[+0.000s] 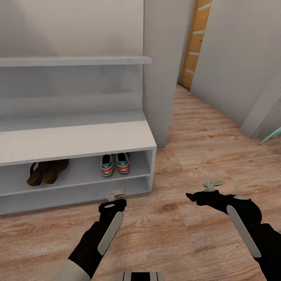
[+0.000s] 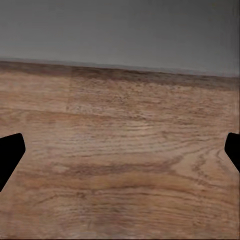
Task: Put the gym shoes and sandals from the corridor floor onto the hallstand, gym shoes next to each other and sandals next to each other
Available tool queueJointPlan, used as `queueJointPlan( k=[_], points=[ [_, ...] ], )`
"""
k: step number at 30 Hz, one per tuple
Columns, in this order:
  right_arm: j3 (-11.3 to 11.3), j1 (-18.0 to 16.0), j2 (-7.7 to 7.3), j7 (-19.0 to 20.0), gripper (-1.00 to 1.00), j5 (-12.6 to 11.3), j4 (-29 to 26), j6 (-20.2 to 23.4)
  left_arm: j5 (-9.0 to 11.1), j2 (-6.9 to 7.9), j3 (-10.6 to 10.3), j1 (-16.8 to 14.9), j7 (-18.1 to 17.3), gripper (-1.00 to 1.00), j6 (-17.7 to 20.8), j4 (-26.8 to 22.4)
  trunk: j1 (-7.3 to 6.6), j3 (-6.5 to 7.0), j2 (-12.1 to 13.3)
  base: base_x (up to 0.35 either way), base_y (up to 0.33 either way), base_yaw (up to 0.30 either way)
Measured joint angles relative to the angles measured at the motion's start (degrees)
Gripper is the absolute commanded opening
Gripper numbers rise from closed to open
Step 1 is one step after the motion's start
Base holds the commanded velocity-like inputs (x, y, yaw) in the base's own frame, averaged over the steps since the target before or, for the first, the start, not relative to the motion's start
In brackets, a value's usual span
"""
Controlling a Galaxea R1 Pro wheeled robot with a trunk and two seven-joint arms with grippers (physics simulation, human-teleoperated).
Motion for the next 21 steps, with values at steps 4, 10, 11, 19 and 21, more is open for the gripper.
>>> queueJointPlan(
  k=[4,10,11,19,21],
  points=[
    [0.6,1.4,0.28,-0.1,1.00,0.3,0.0,-6.3,-0.2,1.90,0.2,11.3,0.1,1.00,-0.5,-11.4,0.00,0.00,0.0,-0.014,-0.005,0.000],
    [1.7,2.1,1.15,-0.9,1.00,2.0,0.0,-10.3,0.1,5.13,0.7,17.4,-0.3,1.00,-1.3,-15.3,0.00,0.00,0.0,-0.004,-0.001,0.000],
    [2.3,2.2,1.64,-1.7,1.00,3.3,0.1,-10.7,0.1,5.60,0.8,18.0,-0.3,1.00,-1.8,-15.3,0.00,0.00,0.0,-0.036,-0.005,0.000],
    [3.6,2.3,6.16,-7.6,1.00,7.4,1.4,-9.0,4.0,6.66,3.9,20.0,-0.9,1.00,-4.3,-15.7,0.00,0.00,0.0,-0.189,-0.039,0.000],
    [3.6,2.3,6.45,-8.0,1.00,7.6,1.6,-7.8,6.4,7.18,5.2,20.6,-2.3,1.00,-4.4,-16.2,0.00,0.00,0.0,-0.144,-0.024,0.000]
  ],
)
